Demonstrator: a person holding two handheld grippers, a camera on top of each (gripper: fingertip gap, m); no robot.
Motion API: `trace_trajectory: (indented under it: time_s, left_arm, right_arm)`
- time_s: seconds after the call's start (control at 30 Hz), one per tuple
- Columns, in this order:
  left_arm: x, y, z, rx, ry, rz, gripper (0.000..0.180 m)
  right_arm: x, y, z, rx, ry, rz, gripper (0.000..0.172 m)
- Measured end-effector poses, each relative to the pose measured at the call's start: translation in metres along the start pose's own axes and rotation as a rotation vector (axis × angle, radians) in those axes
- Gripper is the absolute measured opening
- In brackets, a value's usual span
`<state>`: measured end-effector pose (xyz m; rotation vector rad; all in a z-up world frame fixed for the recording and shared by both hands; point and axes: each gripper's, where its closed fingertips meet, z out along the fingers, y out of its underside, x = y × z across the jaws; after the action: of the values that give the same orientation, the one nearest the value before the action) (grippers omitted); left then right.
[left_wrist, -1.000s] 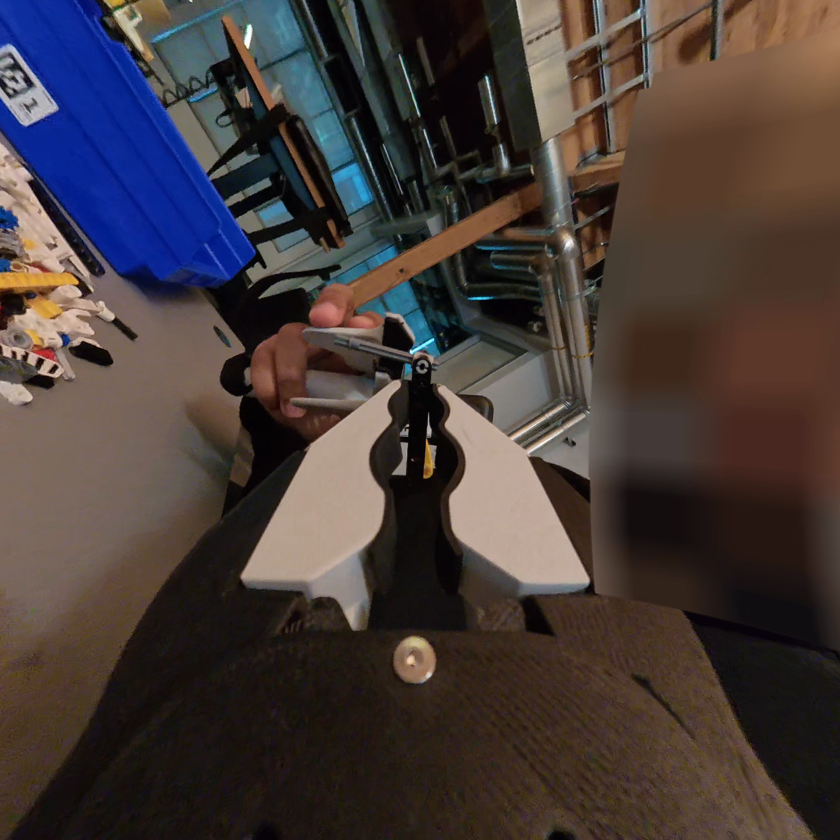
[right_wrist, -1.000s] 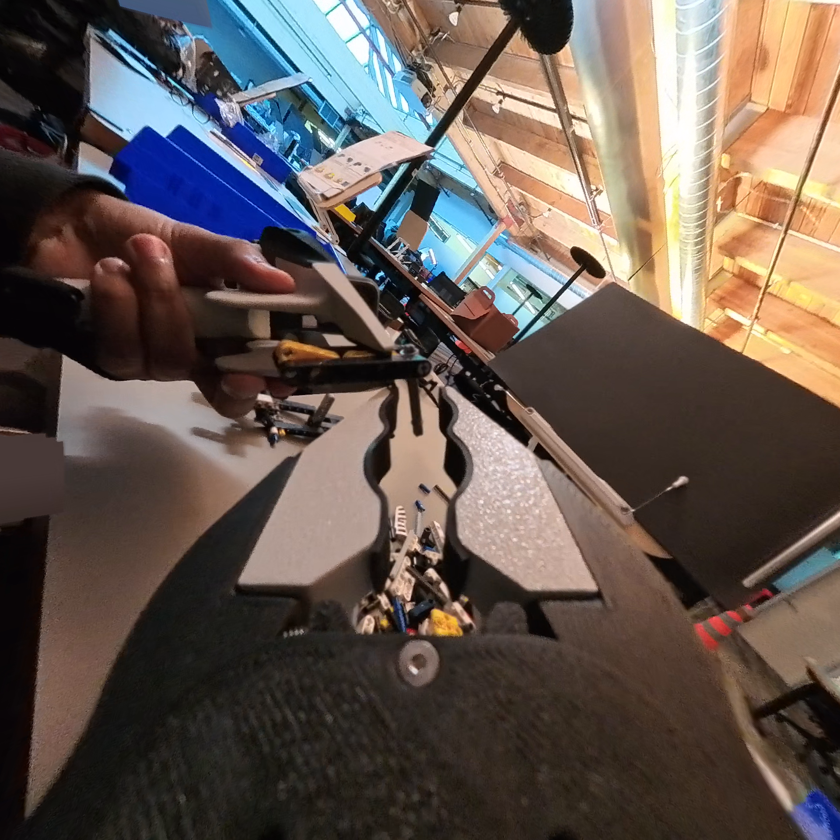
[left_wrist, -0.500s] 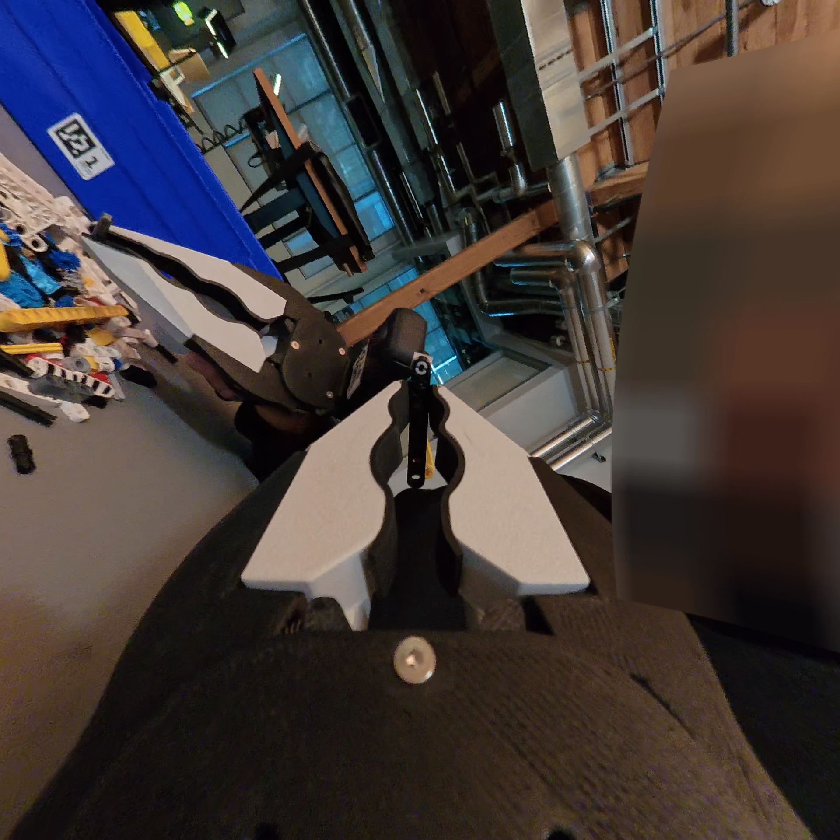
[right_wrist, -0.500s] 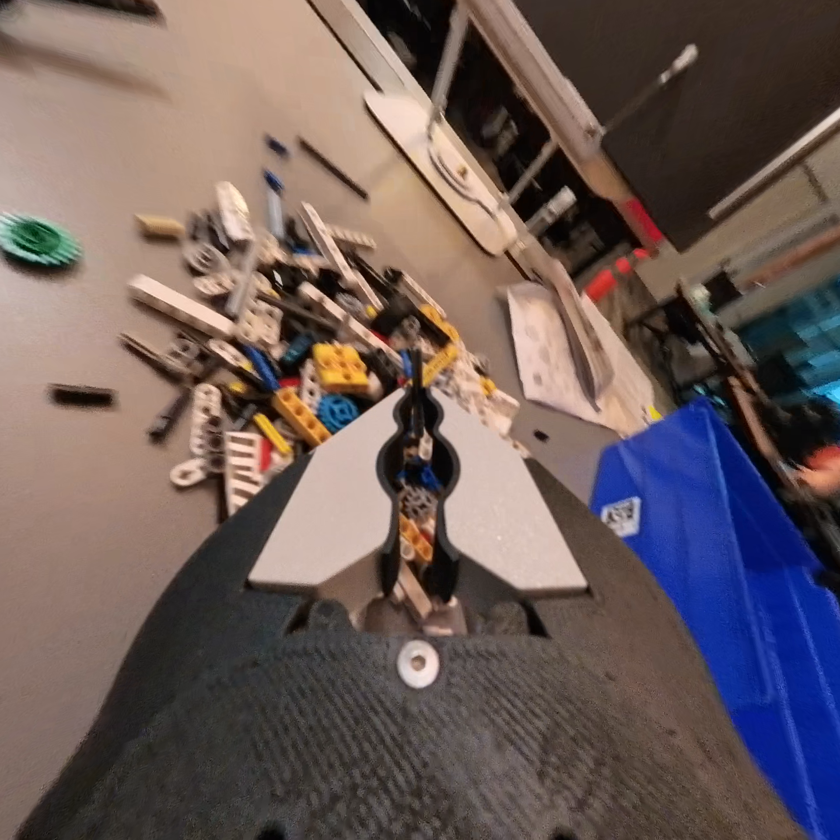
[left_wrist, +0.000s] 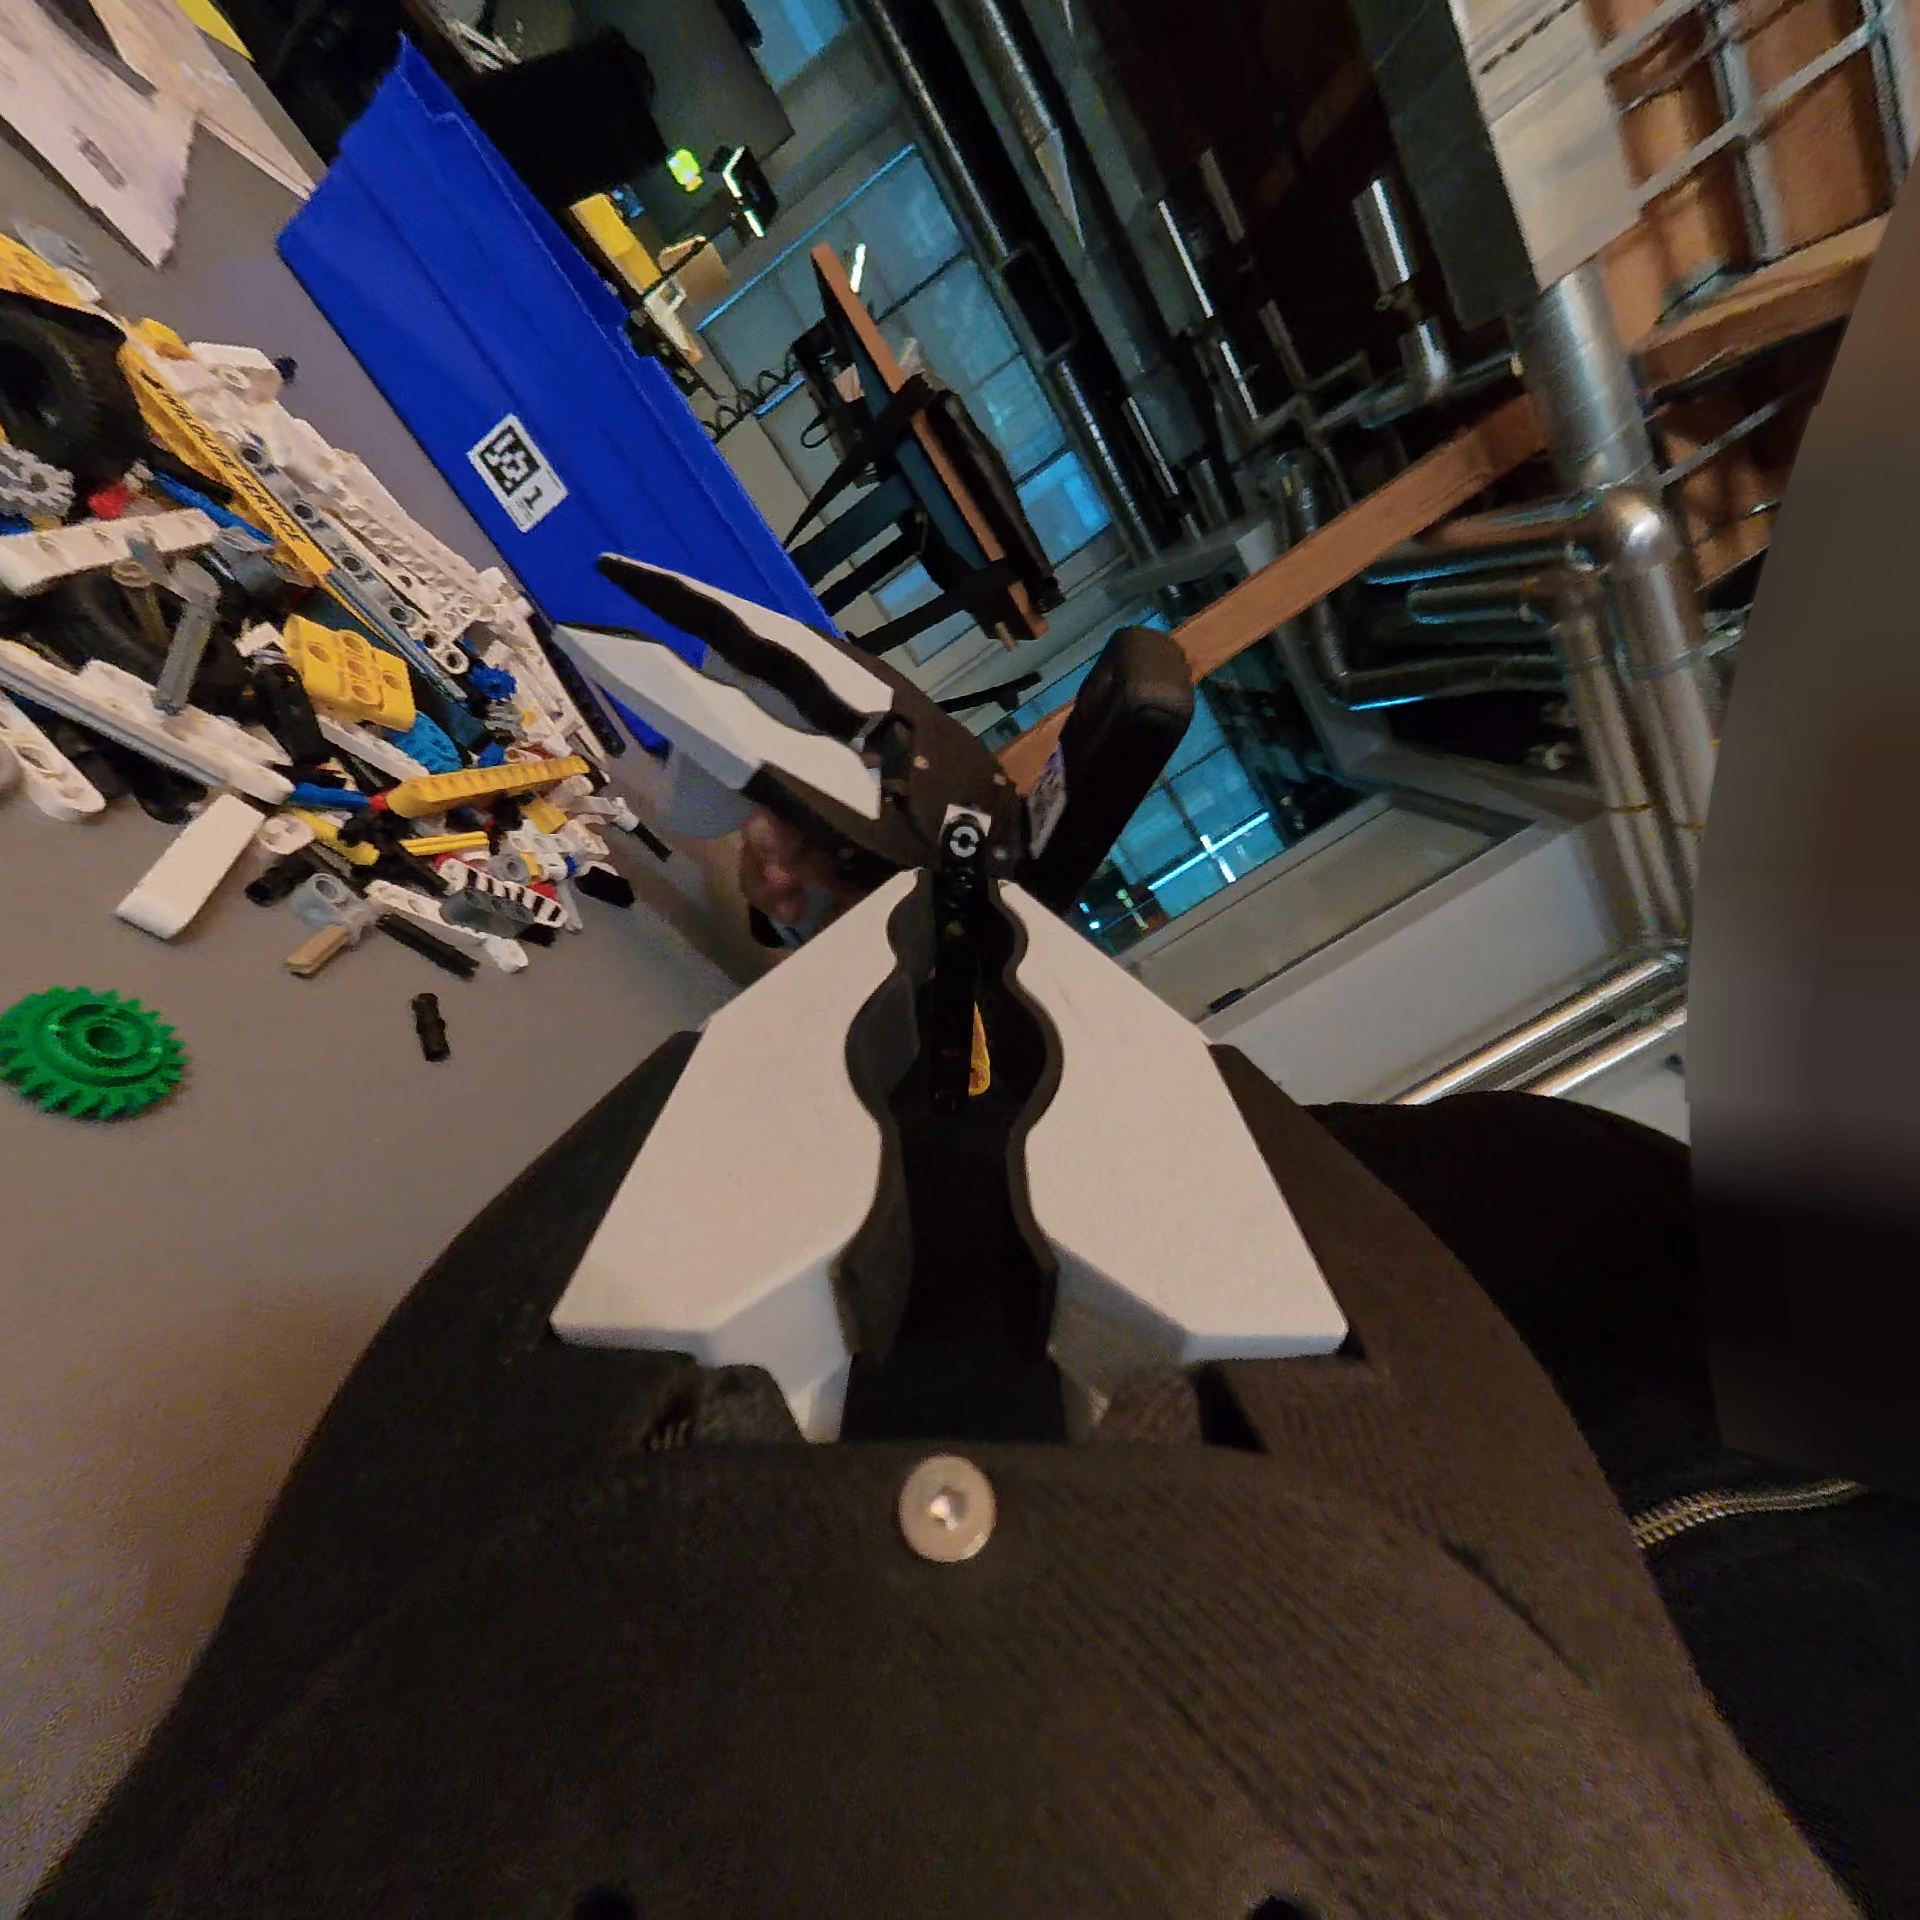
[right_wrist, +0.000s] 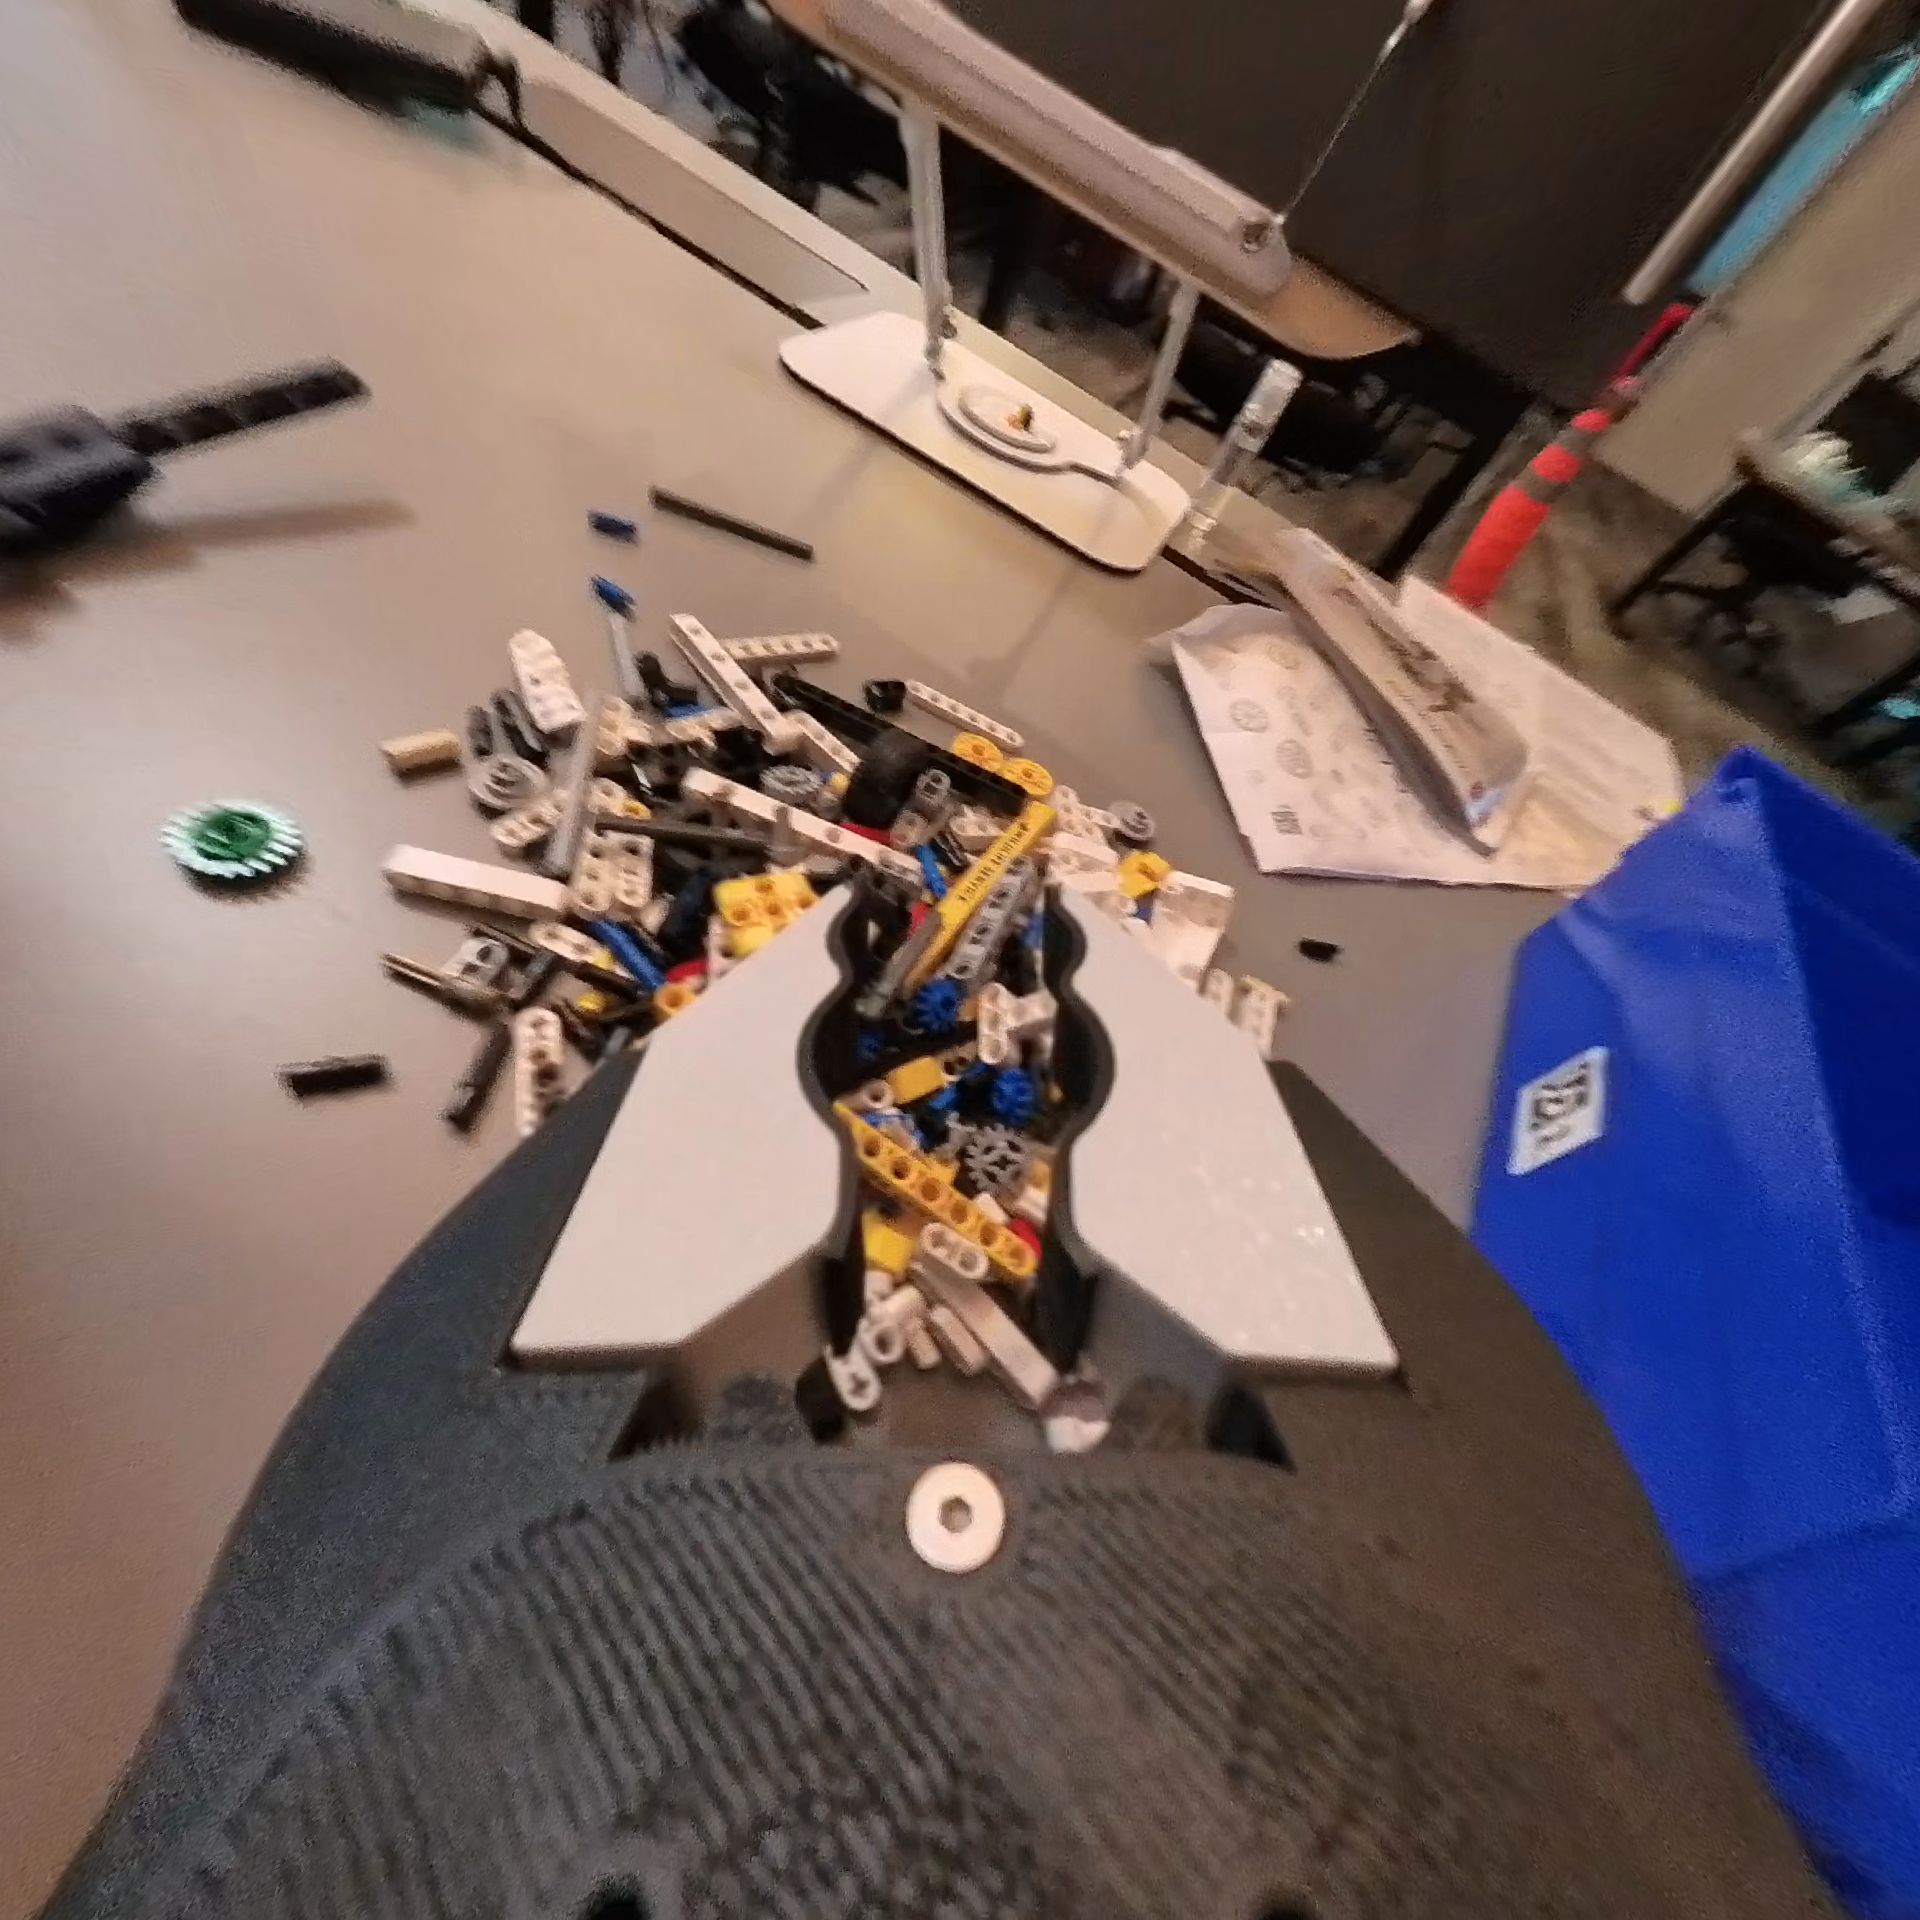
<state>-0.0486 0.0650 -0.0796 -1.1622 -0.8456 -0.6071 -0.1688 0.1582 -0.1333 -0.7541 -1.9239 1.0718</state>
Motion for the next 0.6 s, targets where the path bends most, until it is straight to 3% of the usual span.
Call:
trace_trajectory:
  time_s: [0.13, 0.23, 0.37, 0.6]
  left_arm:
    - [-0.003, 0.002, 0.001, -0.018, -0.045, 0.077, 0.004]
    - [-0.002, 0.001, 0.001, -0.022, -0.060, 0.114, 0.004]
    - [0.000, -0.001, -0.001, -0.008, -0.040, 0.106, 0.005]
    - [0.004, 0.003, 0.001, -0.027, -0.039, 0.138, 0.005]
  right_arm:
    - [-0.029, -0.036, -0.020, 0.160, -0.244, 0.196, 0.026]
    - [-0.060, -0.070, -0.047, 0.281, -0.542, 0.399, 0.024]
    - [-0.087, -0.093, -0.074, 0.327, -0.893, 0.666, 0.025]
    - [-0.113, -0.090, -0.074, 0.256, -1.079, 0.796, 0.011]
